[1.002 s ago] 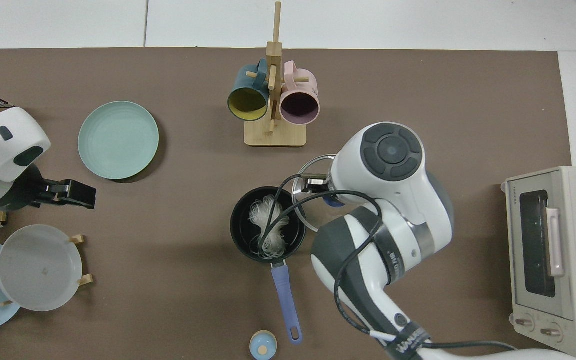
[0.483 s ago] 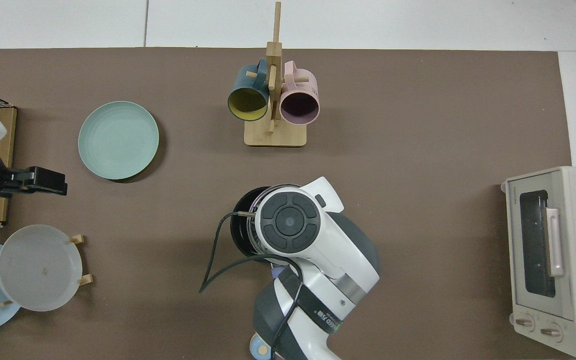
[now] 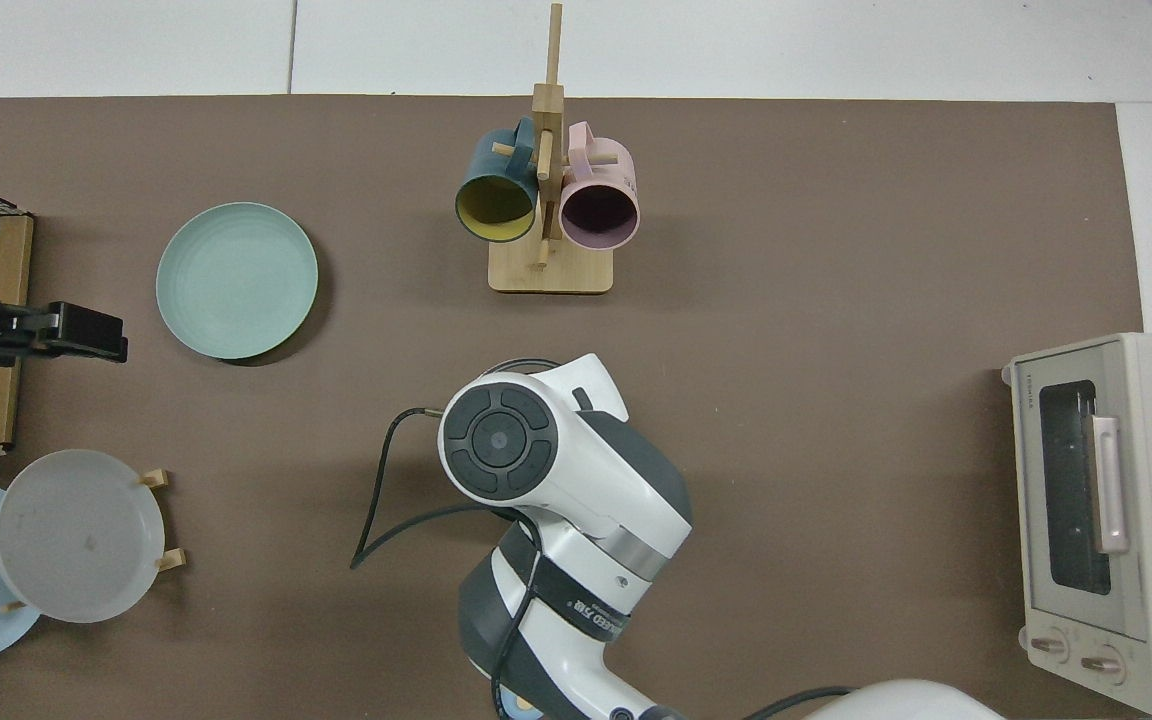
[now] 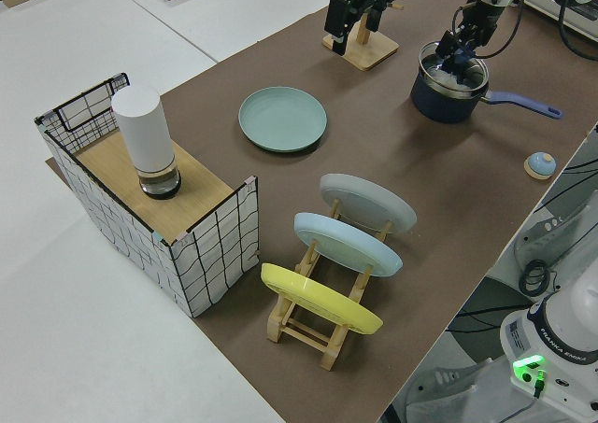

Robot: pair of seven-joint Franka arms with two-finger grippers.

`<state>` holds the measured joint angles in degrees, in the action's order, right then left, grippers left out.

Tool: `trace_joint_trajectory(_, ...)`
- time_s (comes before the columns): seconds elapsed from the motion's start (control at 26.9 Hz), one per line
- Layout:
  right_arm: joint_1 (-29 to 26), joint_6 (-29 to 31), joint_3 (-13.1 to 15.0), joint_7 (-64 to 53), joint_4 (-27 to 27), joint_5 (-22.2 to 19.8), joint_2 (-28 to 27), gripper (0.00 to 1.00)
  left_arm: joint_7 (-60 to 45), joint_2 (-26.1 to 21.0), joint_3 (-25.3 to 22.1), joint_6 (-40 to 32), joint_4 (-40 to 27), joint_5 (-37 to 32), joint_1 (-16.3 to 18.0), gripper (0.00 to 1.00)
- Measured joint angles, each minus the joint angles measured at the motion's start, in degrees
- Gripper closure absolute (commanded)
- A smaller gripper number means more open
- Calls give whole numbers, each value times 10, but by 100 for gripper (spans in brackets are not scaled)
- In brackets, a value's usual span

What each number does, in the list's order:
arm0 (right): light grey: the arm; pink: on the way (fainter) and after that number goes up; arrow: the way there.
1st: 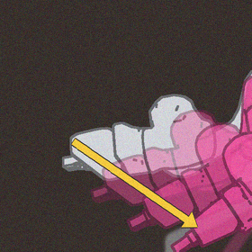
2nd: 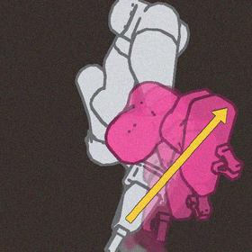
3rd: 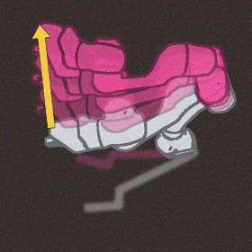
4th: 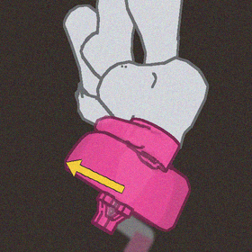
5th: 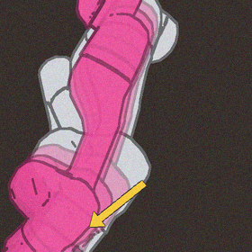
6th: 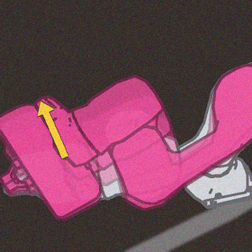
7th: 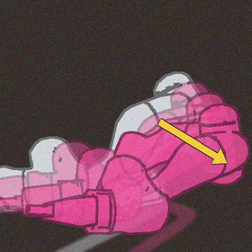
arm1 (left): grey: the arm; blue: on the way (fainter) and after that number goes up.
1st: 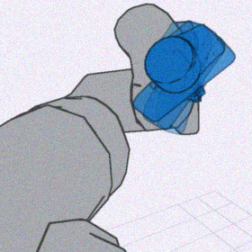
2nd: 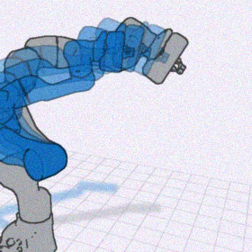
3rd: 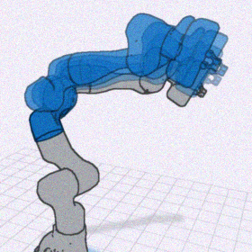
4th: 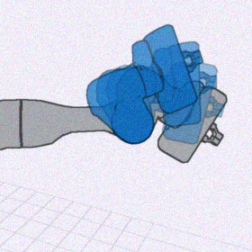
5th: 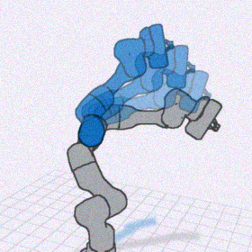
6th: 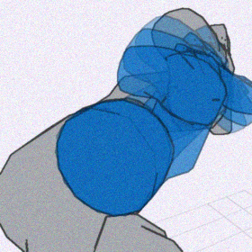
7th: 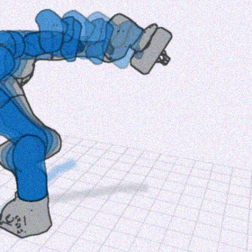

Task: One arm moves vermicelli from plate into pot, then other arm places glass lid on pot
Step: 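Lower the glass lid onto the pot with the right gripper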

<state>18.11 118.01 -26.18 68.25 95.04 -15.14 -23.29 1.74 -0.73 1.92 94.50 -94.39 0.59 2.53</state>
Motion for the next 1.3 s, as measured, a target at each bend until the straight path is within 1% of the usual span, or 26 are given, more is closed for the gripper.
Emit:
trace_joint_trajectory(0.33, 0, -2, 0, 0, -6, 0, -8, 100, 0, 0, 0, -23, 1, -10, 0, 0)
trace_joint_trajectory(0.82, -6, -21, 0, 0, -5, 6, -14, 100, 0, 0, 0, -25, 1, -11, 0, 0)
trace_joint_trajectory(1.11, -6, -22, 0, 0, -5, 28, -14, 100, 1, 0, 1, -25, 2, -11, 0, 0)
trace_joint_trajectory(1.3, -6, -22, 0, 0, -5, 35, -14, 100, 4, 0, 3, -27, 2, -11, 0, 0)
